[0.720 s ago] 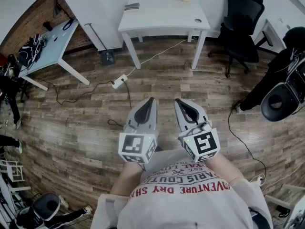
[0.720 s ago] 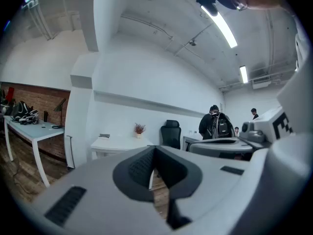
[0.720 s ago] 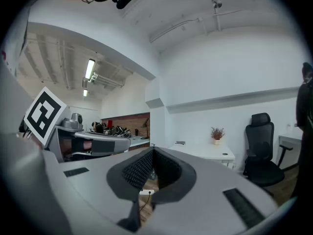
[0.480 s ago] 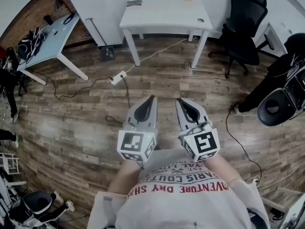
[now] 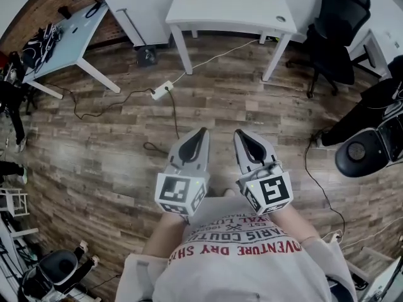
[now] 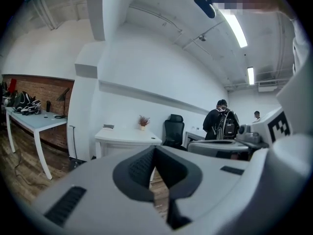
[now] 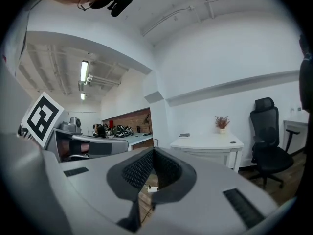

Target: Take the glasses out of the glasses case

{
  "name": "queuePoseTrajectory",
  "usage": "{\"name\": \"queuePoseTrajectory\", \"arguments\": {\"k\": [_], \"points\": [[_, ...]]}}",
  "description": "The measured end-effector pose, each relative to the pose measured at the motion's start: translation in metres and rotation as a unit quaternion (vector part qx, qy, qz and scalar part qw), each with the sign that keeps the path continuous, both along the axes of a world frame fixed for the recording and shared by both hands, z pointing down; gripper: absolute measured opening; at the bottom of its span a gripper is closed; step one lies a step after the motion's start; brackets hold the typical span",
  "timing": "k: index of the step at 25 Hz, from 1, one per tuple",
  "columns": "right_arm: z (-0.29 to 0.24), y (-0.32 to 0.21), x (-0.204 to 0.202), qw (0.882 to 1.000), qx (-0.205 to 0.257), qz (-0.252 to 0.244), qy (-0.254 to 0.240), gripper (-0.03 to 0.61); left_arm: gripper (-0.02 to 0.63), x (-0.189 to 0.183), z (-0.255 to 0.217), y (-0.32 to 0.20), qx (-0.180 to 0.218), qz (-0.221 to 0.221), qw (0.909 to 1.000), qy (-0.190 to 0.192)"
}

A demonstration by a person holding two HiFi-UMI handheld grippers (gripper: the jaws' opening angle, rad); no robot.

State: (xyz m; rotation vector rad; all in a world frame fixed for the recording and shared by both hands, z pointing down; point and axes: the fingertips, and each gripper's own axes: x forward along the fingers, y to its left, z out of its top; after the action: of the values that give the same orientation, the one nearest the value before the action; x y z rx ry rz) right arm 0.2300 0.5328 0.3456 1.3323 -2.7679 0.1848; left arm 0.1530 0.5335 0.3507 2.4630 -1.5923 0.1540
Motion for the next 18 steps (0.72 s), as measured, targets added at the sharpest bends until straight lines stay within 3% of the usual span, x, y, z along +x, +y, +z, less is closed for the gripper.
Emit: {"name": "queuePoseTrajectory", "arguments": {"k": [7,18], "points": [[0.021,-0.062,-0.049,0.999,-0.048,-0.003,0.015,0.012,0.002,-0.067,0.016,-0.055,-0.032,-0.024,0.9991,0.018],[0.018,-0.182,-0.156,0.997,-0.064,0.019,0.035,0.012,0.002,-0.206,0.003,-0.174,-0.025,-0.034,0.9987,0.027]]}}
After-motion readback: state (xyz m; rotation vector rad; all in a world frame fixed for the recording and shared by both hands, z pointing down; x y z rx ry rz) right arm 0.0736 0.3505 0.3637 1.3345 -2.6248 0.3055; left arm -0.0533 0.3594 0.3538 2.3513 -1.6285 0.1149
